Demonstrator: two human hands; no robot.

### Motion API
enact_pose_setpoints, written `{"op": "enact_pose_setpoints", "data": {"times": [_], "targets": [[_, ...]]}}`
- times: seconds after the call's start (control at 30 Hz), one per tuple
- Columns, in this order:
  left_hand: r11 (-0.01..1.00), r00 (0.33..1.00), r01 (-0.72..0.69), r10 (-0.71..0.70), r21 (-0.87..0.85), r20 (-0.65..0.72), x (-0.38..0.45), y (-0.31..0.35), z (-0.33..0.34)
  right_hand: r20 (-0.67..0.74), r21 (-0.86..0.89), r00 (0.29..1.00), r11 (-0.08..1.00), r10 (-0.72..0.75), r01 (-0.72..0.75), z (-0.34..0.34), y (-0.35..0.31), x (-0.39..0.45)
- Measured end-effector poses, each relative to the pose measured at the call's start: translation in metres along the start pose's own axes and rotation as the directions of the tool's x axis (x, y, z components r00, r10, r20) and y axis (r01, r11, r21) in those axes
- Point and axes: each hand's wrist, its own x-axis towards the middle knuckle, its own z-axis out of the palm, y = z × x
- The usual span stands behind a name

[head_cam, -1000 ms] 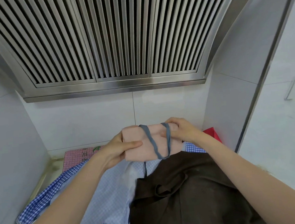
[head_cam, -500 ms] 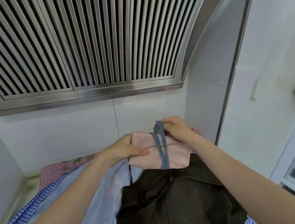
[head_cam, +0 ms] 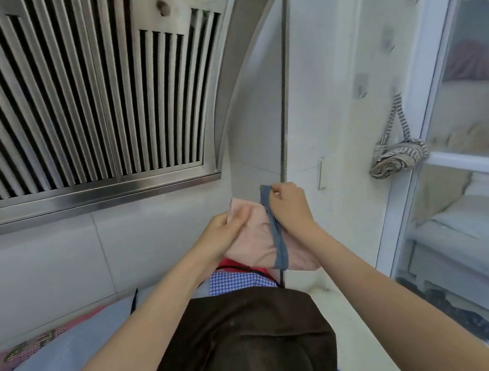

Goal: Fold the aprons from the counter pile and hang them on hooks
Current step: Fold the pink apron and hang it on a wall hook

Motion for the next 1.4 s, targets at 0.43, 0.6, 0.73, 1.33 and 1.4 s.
{"op": "enact_pose_setpoints", "data": {"times": [0.43, 0.6, 0.73, 1.33, 1.4], "targets": [[0.919, 0.964, -0.262, 0.233, 0.293, 0.13, 0.143, 0.039, 0.203, 0.026, 0.561, 0.977, 0.806, 0.211, -0.189, -0.183, 0.133, 0.14], [0.918, 0.953, -0.304, 0.298, 0.254, 0.063, 0.197, 0.068, 0.24, -0.088, 0.622, 0.982, 0.779, 0.167, -0.077, -0.228, 0.156, 0.198], [0.924, 0.934, -0.334, 0.35, 0.185, -0.063, 0.23, 0.085, 0.253, -0.195, 0.421, 0.981, 0.904, 0.011, 0.074, -0.236, 0.161, 0.238], [0.914, 0.872, -0.3, 0.379, 0.273, -0.309, 0.262, 0.066, 0.258, -0.21, -0.029, 0.942, 0.965, -0.261, 0.261, -0.199, 0.165, 0.26], [0.9, 0.862, -0.298, 0.397, 0.319, -0.316, 0.259, 0.058, 0.256, -0.172, -0.088, 0.947, 0.961, -0.273, 0.261, -0.194, 0.171, 0.257]]}}
